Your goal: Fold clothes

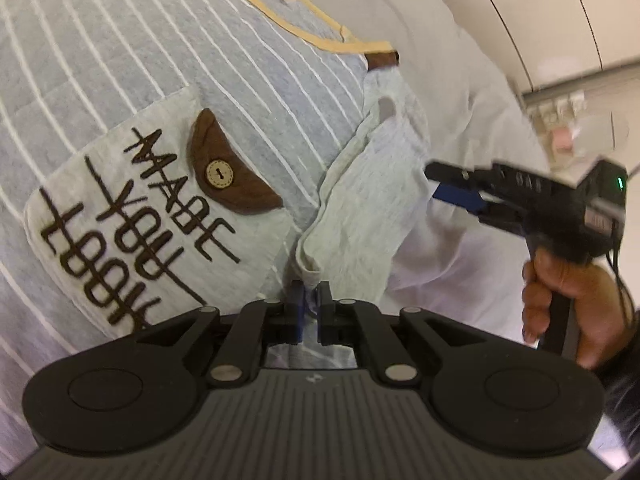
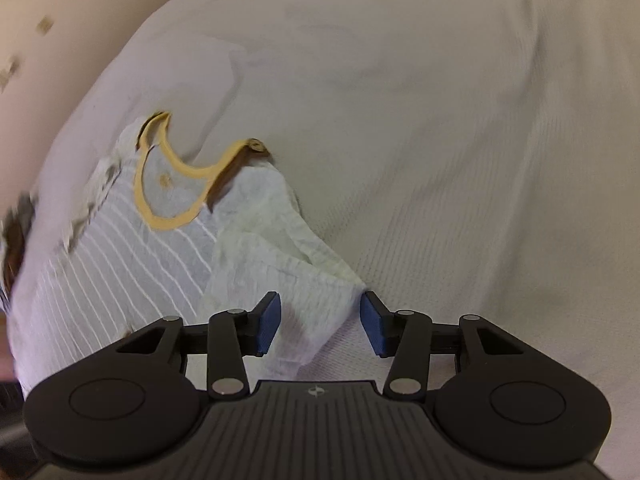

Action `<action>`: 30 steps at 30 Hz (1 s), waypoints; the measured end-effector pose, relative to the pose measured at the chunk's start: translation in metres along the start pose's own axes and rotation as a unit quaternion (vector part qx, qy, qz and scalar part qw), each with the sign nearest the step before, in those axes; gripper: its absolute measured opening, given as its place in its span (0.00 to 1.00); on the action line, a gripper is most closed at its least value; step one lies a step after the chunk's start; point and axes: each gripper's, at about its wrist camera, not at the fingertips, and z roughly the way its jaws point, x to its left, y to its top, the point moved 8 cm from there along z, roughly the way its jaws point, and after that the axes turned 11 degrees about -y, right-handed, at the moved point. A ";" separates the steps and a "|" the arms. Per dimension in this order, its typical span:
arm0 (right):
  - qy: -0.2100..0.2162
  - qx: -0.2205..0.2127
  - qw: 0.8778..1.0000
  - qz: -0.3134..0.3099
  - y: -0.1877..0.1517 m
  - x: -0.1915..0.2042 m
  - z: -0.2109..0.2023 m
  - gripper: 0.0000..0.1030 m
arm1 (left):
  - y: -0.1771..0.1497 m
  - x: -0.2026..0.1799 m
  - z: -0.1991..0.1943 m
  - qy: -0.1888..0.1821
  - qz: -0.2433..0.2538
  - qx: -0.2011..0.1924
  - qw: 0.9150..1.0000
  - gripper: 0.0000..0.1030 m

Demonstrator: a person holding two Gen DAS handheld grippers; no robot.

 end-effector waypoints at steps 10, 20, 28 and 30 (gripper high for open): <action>-0.086 -0.096 0.992 -0.018 -0.007 0.007 -0.045 0.38 | 0.003 -0.004 -0.035 0.025 0.099 0.023 0.995 0.12; 0.000 -0.016 0.998 -0.060 -0.124 0.110 -0.027 0.39 | 0.005 0.026 -0.128 0.114 0.163 0.008 0.980 0.13; -0.040 -0.027 0.994 -0.098 -0.179 0.146 -0.062 0.44 | -0.023 0.064 -0.221 0.185 0.204 0.015 0.961 0.16; -0.045 -0.026 0.994 -0.099 -0.189 0.154 -0.075 0.44 | -0.032 0.072 -0.242 0.196 0.219 0.023 0.956 0.19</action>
